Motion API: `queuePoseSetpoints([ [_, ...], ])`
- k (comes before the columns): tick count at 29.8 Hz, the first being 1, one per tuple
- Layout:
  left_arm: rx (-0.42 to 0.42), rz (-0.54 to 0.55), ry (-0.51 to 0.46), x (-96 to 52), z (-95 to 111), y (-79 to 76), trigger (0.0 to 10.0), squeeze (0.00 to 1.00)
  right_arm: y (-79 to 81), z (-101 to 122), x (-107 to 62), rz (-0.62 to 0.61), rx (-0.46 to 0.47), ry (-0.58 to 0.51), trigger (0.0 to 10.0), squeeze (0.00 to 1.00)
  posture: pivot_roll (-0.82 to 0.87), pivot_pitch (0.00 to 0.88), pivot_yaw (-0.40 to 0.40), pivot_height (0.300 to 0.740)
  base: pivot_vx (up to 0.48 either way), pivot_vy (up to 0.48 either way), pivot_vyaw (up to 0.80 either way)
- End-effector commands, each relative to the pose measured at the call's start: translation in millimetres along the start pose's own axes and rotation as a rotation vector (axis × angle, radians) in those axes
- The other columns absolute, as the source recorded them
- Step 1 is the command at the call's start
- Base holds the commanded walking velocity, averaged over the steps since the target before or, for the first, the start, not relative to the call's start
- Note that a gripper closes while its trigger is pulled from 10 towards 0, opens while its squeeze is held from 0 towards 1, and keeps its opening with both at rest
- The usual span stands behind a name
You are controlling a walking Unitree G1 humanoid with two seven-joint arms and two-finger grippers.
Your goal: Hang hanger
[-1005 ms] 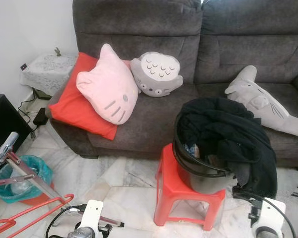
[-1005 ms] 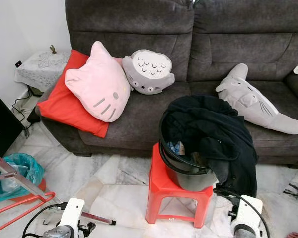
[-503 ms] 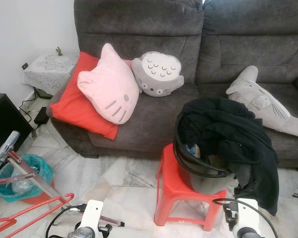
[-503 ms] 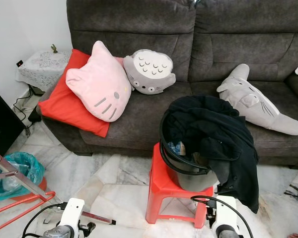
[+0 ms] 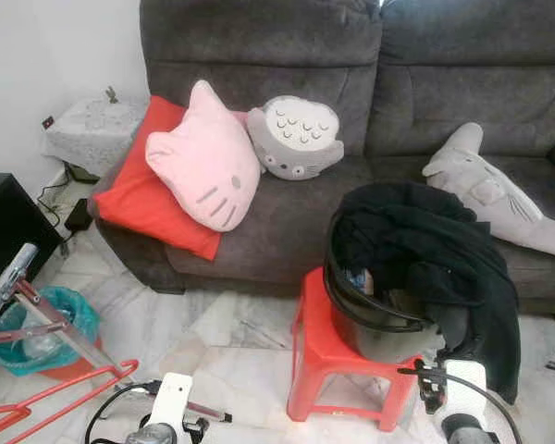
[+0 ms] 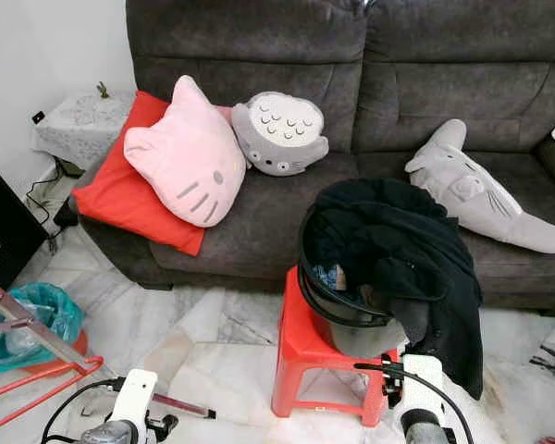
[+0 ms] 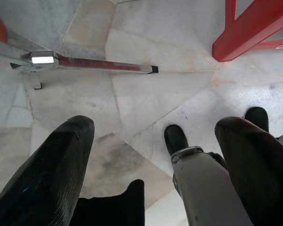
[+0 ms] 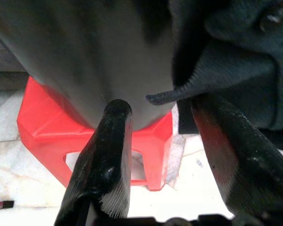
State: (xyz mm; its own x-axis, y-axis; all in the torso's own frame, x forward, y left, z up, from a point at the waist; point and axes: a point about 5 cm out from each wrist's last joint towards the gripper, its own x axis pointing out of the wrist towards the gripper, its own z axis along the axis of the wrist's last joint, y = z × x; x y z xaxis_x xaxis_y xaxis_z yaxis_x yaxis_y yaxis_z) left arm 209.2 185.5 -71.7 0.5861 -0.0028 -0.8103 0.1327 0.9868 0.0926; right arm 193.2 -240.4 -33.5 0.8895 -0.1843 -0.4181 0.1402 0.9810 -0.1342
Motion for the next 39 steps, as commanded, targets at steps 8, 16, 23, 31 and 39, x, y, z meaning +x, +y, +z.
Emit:
queuePoseSetpoints([
  [8,0.010,0.009,0.021,-0.7,-4.8,2.2,10.0,0.00,-0.3,6.4,0.3,-0.017,0.011,-0.048,10.0,0.00,-0.03,0.000,0.036,0.740,0.000,0.000,0.00],
  [16,0.008,0.010,0.020,-0.7,-4.9,2.3,10.0,0.00,-13.2,16.2,1.9,-0.113,0.015,-0.108,10.0,0.00,-0.03,0.000,0.034,0.740,0.000,0.000,0.00],
  [23,0.007,0.009,0.020,-0.7,-4.6,2.2,10.0,0.00,-2.8,16.8,2.0,-0.037,0.017,-0.117,10.0,0.00,-0.03,0.000,0.034,0.740,0.000,0.000,0.00],
  [31,0.005,0.009,0.019,-0.6,-4.1,1.7,10.0,0.00,6.3,-1.6,-1.6,0.014,-0.031,-0.008,10.0,0.00,-0.03,0.000,0.033,0.740,0.000,0.000,0.00],
  [39,0.004,0.008,0.018,-0.5,-3.9,1.4,10.0,0.00,-12.4,-5.4,-0.4,-0.125,-0.057,0.040,10.0,0.00,-0.03,0.000,0.031,0.740,0.000,0.000,0.00],
])
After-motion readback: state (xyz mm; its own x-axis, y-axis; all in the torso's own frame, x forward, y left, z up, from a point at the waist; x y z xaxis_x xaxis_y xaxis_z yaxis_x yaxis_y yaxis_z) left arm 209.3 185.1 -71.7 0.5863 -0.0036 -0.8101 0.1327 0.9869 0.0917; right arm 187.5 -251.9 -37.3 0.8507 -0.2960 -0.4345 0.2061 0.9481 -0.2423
